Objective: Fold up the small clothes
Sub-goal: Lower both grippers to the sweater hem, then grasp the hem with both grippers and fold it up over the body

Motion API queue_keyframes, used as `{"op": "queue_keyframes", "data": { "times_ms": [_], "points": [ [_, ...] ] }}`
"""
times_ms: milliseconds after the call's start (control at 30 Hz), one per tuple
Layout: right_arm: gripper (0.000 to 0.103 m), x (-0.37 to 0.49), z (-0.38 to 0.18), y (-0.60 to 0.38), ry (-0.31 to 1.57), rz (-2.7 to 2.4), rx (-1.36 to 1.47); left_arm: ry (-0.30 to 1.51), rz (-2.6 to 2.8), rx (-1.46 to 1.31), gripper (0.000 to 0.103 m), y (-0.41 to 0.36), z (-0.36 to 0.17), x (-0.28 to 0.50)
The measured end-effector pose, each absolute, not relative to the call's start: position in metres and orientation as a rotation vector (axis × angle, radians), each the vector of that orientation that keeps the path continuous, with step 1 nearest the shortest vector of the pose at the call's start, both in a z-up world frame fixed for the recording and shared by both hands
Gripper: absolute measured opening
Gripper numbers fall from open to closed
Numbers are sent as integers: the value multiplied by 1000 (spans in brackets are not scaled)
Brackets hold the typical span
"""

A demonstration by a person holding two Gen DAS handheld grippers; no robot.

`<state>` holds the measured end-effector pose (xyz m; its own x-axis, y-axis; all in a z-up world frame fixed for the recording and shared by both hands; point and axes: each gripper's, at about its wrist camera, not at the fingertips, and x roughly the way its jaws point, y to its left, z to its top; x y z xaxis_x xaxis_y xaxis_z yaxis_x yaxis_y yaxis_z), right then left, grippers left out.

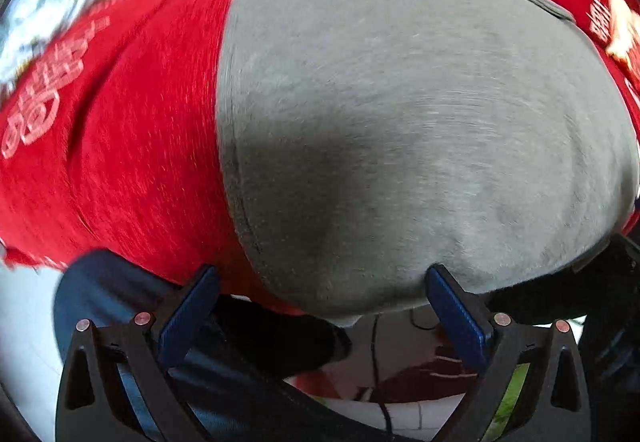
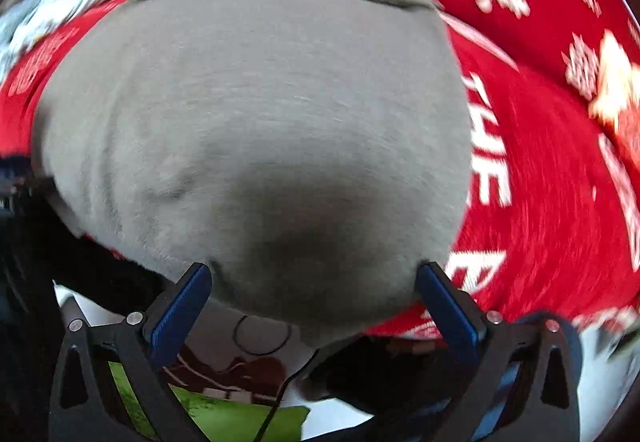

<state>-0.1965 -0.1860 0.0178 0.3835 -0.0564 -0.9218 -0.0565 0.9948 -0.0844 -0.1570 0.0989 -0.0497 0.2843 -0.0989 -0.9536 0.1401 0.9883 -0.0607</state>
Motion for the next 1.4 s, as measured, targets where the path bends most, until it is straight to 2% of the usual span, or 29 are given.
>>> {"op": "queue_keyframes", "data": {
  "times_ms": [133,167,200,233,267,300,333,367,400,733,867,967,1133,1167,1200,1233,1267,1300,1333,1400],
  "points": [
    [103,-191,8,-189,1225,-23,-92,1290,-189,29,102,94,-56,-155],
    [103,-192,8,-185,1229,-22,-108,1280,-200,41,93,91,-54,-158],
    [102,-194,8,-183,1229,-18,-116,1268,-216,54,79,88,-51,-163],
    [93,-196,10,-180,1224,-18,-127,1263,-225,65,69,85,-49,-165],
    [86,-198,12,-179,1221,-35,-140,1256,-237,90,45,80,-46,-171],
    [62,-201,15,-180,1215,-80,-166,1250,-248,110,21,77,-44,-177],
    [35,-202,19,-183,1211,-91,-169,1249,-264,111,17,75,-42,-181],
    [15,-202,26,-190,1205,-39,-122,1238,-271,111,17,74,-39,-184],
    [9,-205,31,-194,1198,-13,-88,1226,-270,110,17,75,-35,-186],
    [9,-202,106,-232,972,95,201,1002,-338,-8,16,87,45,-175],
    [5,-155,127,-237,848,74,241,911,-300,-42,16,95,70,-138],
    [5,-122,120,-244,820,53,287,901,-261,-101,16,104,65,-91],
    [6,-97,82,-250,919,47,375,1043,-250,-199,17,117,19,-62],
    [7,-103,81,-252,910,58,398,1045,-263,-229,25,123,16,-66],
    [13,-110,80,-255,900,66,422,1044,-277,-255,49,127,15,-71],
    [27,-116,80,-257,892,69,437,1038,-295,-303,66,135,14,-78],
    [37,-126,81,-261,871,75,457,1022,-297,-335,90,140,15,-83],
    [65,-133,81,-264,856,73,465,989,-290,-365,91,145,18,-91],
    [89,-140,81,-267,839,62,469,960,-268,-376,91,151,19,-100],
    [91,-159,82,-267,794,56,463,965,-272,-373,91,153,17,-109]
  ]
}}
